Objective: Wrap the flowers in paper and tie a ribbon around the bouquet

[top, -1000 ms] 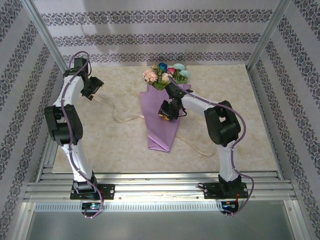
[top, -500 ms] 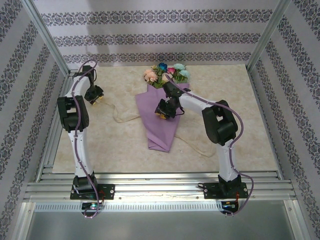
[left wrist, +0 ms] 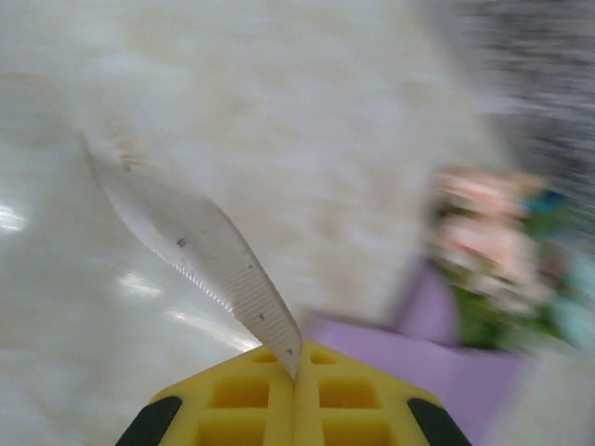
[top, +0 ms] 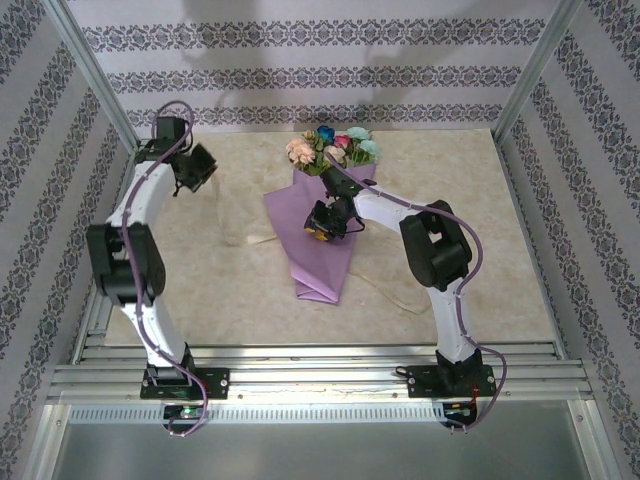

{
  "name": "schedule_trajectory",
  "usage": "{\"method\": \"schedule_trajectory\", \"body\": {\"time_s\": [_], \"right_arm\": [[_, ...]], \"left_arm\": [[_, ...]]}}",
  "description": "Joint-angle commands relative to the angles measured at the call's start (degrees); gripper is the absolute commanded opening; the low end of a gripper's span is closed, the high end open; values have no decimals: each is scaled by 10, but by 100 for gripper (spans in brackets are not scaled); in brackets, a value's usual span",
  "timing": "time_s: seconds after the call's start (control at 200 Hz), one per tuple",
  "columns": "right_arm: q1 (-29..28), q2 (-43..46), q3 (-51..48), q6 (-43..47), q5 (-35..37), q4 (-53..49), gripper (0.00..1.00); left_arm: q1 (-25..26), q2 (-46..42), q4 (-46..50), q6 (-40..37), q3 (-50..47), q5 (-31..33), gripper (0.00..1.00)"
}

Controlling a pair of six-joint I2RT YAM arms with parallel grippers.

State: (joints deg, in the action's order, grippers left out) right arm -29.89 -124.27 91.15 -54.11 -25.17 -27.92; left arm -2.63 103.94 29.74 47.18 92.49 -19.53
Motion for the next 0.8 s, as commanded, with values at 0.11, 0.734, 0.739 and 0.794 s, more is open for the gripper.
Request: {"method": "schedule_trajectory", "body": {"time_s": [0.11, 0.734, 0.739, 0.794], "right_arm": [[-11, -4, -28, -12, -25, 62, 30], [-19, 59, -152, -49, -24, 216, 29], [-19, 59, -152, -49, -24, 215, 29], [-19, 60, -150, -51, -24, 216, 30]], "left_arm": [[124, 7, -260, 179, -6, -130, 0], [225, 95, -172, 168, 54, -164, 80], [225, 93, -169, 167, 53, -163, 80], [225, 72, -137, 156, 46, -161, 81]]}}
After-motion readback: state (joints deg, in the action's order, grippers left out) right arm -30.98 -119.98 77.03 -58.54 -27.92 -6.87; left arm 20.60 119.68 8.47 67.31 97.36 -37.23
